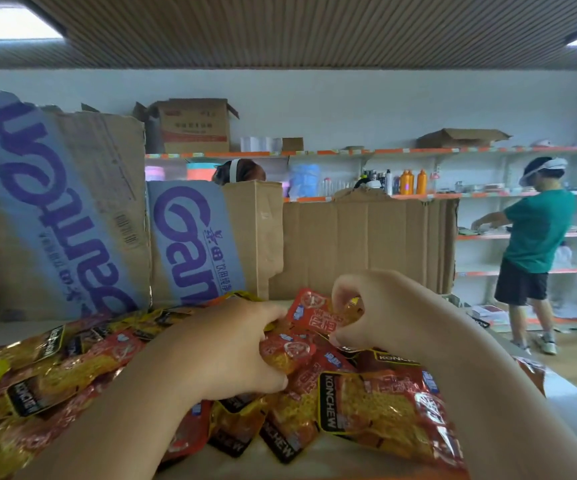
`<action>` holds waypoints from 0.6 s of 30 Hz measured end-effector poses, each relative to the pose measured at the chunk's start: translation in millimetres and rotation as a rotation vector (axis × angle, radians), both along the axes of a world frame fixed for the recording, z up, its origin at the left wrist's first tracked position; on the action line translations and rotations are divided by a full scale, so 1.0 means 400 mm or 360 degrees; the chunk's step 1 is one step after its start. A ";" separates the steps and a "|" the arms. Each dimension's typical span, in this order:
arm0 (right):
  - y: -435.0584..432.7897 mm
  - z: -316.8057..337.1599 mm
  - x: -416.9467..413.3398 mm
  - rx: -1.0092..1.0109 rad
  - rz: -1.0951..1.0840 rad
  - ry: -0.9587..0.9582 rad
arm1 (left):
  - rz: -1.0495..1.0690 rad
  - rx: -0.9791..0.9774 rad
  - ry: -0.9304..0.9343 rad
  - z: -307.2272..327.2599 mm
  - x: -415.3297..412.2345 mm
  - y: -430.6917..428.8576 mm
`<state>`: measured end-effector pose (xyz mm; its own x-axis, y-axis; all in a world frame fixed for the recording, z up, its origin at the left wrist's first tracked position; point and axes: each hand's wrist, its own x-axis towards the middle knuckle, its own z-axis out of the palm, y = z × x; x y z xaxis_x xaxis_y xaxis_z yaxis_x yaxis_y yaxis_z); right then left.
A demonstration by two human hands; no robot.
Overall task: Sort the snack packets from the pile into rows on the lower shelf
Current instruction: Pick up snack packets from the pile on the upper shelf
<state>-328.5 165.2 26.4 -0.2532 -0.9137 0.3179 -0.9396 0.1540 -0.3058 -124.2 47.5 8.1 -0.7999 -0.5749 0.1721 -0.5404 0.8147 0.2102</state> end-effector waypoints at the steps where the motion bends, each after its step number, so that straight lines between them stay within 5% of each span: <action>1: 0.000 -0.001 -0.001 -0.0055 0.0007 -0.0017 | -0.0012 -0.0001 0.0020 0.000 0.000 -0.001; 11: -0.005 0.001 -0.015 -0.0364 -0.0035 -0.0130 | 0.0024 0.0037 0.0056 0.030 0.017 0.010; 18: 0.007 0.013 0.014 -0.0614 0.0198 -0.0190 | 0.0145 -0.0421 0.0462 0.028 0.111 0.074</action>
<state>-322.9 168.1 31.6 -0.2043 -0.7593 0.6179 -0.8982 -0.1056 -0.4267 -79.6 77.3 19.2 -0.6442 -0.5468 0.5348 -0.5619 0.8127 0.1542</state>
